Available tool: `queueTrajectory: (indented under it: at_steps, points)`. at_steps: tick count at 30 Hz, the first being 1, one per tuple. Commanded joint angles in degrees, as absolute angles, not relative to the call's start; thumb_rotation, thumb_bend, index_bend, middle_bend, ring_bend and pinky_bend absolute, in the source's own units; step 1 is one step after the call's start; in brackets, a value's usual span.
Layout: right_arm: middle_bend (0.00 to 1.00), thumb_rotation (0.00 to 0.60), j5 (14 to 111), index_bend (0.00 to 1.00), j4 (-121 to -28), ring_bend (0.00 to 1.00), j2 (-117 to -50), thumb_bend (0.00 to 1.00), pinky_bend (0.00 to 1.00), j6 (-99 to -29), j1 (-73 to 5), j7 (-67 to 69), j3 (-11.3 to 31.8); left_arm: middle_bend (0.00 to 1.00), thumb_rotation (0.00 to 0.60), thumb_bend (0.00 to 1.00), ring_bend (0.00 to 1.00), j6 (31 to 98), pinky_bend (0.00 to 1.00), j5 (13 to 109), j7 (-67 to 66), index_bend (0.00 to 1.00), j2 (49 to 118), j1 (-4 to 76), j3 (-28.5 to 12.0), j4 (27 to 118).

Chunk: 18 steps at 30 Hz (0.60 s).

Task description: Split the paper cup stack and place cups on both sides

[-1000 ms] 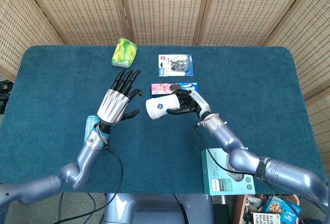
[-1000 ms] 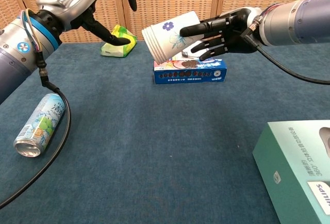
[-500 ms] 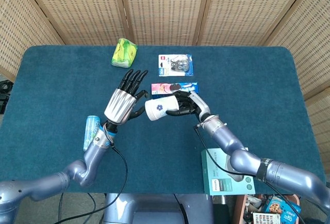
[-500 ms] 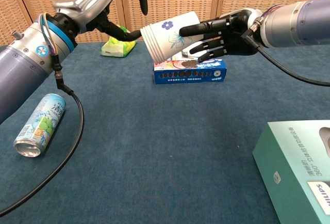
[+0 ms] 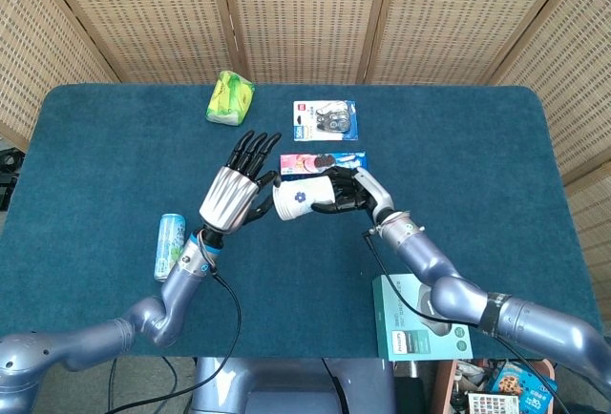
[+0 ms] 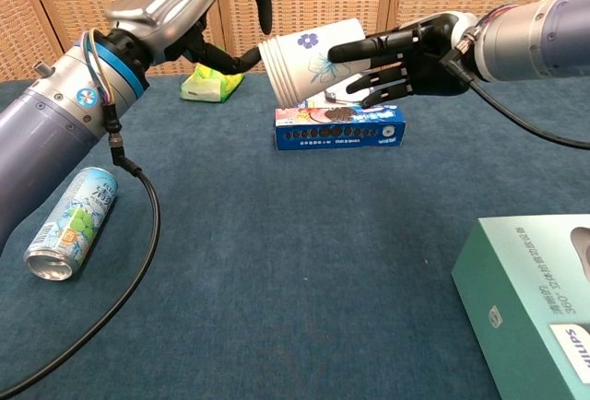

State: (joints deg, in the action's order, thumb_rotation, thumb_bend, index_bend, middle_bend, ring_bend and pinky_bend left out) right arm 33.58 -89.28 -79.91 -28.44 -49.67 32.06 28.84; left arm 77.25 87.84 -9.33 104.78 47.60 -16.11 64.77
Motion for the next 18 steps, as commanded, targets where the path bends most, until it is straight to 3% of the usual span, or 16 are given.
queueTrajectory:
  at_steps: [1,8,18]
  points:
    - [0.62,0.6,33.7,0.59,-89.3,0.51,-79.8,0.4,0.59,-28.4,-49.6,32.1,28.9,0.0,0.6,0.41,0.0,77.3,0.0,87.7,-9.4,0.55,105.0,47.7,-16.1,64.6]
    - [0.62,0.6,34.1,0.59,-88.9,0.51,-79.7,0.4,0.59,-27.9,-49.3,32.4,28.7,0.0,0.6,0.5,0.0,78.4,0.0,88.0,-8.9,0.58,106.2,48.2,-16.2,62.7]
    - [0.62,0.6,34.7,0.59,-88.4,0.51,-79.6,0.4,0.59,-27.2,-49.0,33.0,28.7,0.01,0.6,0.54,0.0,78.5,0.0,87.9,-8.3,0.63,106.9,48.8,-16.1,61.0]
